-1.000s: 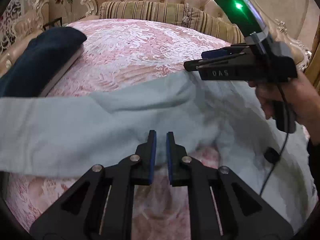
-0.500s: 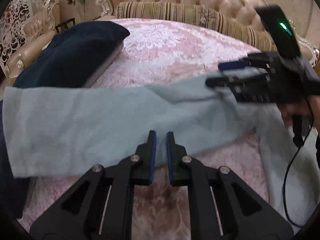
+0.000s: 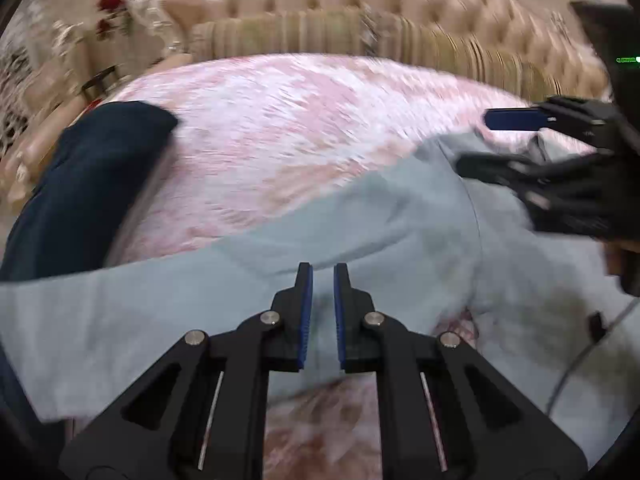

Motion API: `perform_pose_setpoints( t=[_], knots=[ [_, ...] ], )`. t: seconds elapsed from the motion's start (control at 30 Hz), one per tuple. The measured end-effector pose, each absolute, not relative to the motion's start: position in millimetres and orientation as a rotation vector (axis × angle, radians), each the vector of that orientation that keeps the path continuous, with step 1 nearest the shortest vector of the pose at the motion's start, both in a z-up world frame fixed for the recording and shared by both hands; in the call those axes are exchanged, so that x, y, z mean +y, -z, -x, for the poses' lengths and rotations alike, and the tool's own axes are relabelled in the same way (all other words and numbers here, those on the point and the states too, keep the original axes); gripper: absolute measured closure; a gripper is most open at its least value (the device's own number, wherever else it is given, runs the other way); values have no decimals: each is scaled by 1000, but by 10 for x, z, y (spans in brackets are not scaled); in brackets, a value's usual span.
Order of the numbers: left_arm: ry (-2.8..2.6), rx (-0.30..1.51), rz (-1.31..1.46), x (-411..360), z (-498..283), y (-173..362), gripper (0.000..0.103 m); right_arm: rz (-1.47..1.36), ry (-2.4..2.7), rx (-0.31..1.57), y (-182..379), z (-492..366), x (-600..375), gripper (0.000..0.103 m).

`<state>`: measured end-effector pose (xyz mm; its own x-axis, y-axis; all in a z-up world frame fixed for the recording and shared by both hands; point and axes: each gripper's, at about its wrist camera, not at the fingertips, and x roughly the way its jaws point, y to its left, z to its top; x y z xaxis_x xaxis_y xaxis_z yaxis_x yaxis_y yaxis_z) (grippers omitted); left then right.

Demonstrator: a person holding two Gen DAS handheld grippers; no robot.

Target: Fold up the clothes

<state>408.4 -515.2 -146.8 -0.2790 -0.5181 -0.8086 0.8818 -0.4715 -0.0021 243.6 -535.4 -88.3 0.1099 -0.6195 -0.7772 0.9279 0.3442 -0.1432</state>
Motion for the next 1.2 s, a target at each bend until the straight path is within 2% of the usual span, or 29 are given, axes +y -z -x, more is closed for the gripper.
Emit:
perform_pose_setpoints(
  t=[0.07, 0.17, 0.53, 0.7, 0.9, 1.03, 1.13, 1.2],
  knots=[
    [1859, 552, -991, -5155, -4075, 1535, 87, -467, 1152, 901, 943, -2352, -5198, 37],
    [1881, 550, -1005, -5071, -4026, 1520, 86, -481, 1165, 919, 956, -2144, -4842, 37],
    [2006, 479, -1084, -4655, -3560, 1466, 87, -683, 1482, 796, 937, -629, -2818, 36],
    [2049, 488, -1077, -4267, -3532, 1386, 86, -734, 1579, 766, 1008, -258, -2128, 36],
    [2071, 574, -994, -3448, -3824, 1194, 86, -742, 1545, 743, 1053, -312, -1612, 36],
    [2088, 614, -992, -2668, -3867, 1364, 85, -719, 1462, 777, 1114, -589, -1368, 36],
    [2043, 544, -1041, -2268, -3824, 1497, 85, -709, 1447, 868, 1275, -688, -1265, 36],
    [2026, 497, -1041, -2112, -3812, 1527, 84, -748, 1446, 821, 1312, -637, -1170, 36]
  ],
)
